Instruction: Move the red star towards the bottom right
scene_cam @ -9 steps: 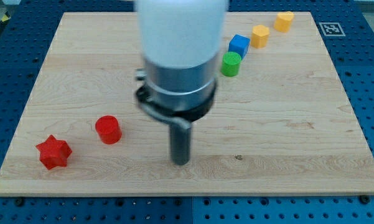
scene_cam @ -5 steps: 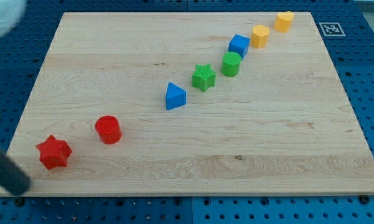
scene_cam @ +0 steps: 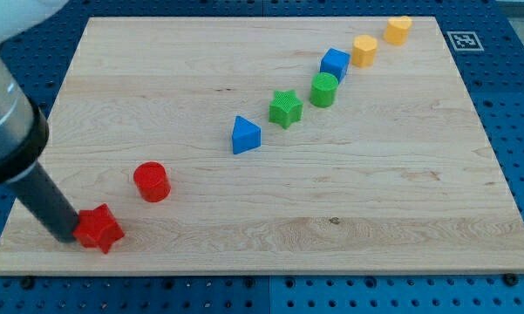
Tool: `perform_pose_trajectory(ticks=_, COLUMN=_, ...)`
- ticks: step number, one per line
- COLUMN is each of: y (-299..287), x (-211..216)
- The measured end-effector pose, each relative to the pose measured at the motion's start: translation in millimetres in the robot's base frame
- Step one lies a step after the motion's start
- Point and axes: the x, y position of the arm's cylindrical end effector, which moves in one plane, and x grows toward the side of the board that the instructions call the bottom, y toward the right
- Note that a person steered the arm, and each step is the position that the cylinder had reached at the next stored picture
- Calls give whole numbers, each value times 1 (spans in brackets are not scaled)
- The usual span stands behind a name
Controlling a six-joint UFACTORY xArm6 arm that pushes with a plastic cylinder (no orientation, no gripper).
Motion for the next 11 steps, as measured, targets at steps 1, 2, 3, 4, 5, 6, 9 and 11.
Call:
perform_pose_trajectory(ticks=1, y=9, x=23)
perform_pose_trajectory(ticks=2, y=16, x=23)
perform_pose_trajectory(ticks=3, y=24, x=23)
perform_pose_trajectory(ticks=4, y=27, x=22)
perform_pose_trajectory(ticks=5, y=25, x=14)
perform_pose_trajectory(ticks=6, y=23, x=-4)
perform_pose_trajectory(ticks=9, y=72, x=-17)
perform_pose_trajectory(ticks=11, y=126, x=-22)
